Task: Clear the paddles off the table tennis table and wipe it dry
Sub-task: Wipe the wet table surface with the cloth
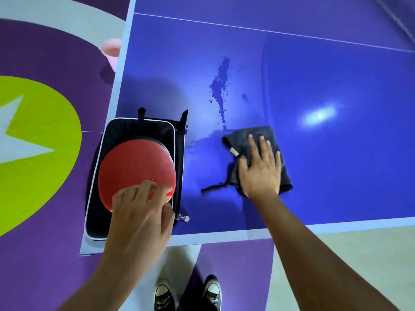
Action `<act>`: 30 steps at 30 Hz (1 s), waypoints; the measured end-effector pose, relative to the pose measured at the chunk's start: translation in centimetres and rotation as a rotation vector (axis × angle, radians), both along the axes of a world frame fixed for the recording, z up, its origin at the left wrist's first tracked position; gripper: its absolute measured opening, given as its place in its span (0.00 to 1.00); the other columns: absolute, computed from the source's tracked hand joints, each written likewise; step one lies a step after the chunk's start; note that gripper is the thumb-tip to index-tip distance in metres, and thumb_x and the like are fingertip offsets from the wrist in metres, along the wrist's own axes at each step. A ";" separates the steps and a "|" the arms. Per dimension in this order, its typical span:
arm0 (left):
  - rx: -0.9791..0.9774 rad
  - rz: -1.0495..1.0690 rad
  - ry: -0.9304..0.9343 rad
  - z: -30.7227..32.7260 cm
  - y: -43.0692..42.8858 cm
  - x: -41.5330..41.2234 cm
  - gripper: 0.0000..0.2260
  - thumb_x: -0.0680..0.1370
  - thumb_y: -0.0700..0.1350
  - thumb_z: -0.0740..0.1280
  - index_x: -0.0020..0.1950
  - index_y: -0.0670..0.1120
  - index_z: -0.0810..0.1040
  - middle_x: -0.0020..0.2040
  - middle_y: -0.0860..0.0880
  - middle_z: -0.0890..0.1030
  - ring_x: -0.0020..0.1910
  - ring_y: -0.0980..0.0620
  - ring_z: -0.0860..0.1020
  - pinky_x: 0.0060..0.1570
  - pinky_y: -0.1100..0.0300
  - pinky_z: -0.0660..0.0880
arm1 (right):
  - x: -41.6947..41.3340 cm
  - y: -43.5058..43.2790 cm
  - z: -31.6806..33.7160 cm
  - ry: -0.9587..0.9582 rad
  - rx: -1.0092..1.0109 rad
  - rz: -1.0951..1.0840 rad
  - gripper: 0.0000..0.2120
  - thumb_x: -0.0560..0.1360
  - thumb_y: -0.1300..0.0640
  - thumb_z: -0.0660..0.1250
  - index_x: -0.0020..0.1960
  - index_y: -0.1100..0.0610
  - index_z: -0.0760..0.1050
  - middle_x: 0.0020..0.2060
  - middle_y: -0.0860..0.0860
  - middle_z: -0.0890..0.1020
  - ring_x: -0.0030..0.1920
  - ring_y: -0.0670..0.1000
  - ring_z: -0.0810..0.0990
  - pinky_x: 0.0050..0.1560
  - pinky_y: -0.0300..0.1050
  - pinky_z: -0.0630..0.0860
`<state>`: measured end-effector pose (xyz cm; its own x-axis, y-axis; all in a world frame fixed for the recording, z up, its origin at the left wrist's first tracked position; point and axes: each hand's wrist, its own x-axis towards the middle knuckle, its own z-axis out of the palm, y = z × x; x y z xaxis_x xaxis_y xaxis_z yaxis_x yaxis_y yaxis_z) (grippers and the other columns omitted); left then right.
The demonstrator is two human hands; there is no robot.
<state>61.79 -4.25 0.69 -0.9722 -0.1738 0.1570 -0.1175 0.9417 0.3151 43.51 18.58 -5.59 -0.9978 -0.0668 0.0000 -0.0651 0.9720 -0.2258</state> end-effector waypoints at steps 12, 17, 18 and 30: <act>0.000 -0.156 0.004 -0.1 -0.1 -6.0 0.15 0.76 0.45 0.57 0.56 0.47 0.80 0.58 0.47 0.79 0.58 0.43 0.76 0.56 0.46 0.72 | -4.4 -7.2 0.2 -0.027 0.030 0.438 0.34 0.78 0.42 0.45 0.84 0.45 0.51 0.83 0.49 0.53 0.83 0.50 0.47 0.81 0.53 0.37; -0.064 -0.133 -0.033 -1.2 0.2 -10.0 0.16 0.76 0.46 0.58 0.57 0.47 0.81 0.58 0.47 0.79 0.61 0.42 0.77 0.58 0.46 0.71 | -7.4 -6.2 0.2 -0.039 -0.001 0.522 0.33 0.79 0.40 0.44 0.83 0.42 0.51 0.83 0.47 0.52 0.83 0.46 0.45 0.81 0.50 0.36; -0.082 -0.098 -0.053 -1.3 0.0 -11.1 0.16 0.76 0.47 0.58 0.57 0.47 0.81 0.59 0.46 0.79 0.61 0.41 0.76 0.58 0.45 0.71 | -8.6 -5.0 0.1 -0.033 0.001 0.458 0.32 0.79 0.40 0.45 0.83 0.42 0.51 0.83 0.47 0.52 0.83 0.47 0.46 0.81 0.50 0.36; -0.057 0.117 -0.322 -2.1 -1.3 -12.7 0.24 0.78 0.55 0.55 0.71 0.52 0.75 0.71 0.48 0.76 0.68 0.44 0.73 0.75 0.42 0.60 | -18.6 -2.9 0.1 -0.066 0.027 -0.043 0.32 0.82 0.45 0.48 0.84 0.49 0.47 0.84 0.52 0.48 0.83 0.52 0.44 0.81 0.59 0.37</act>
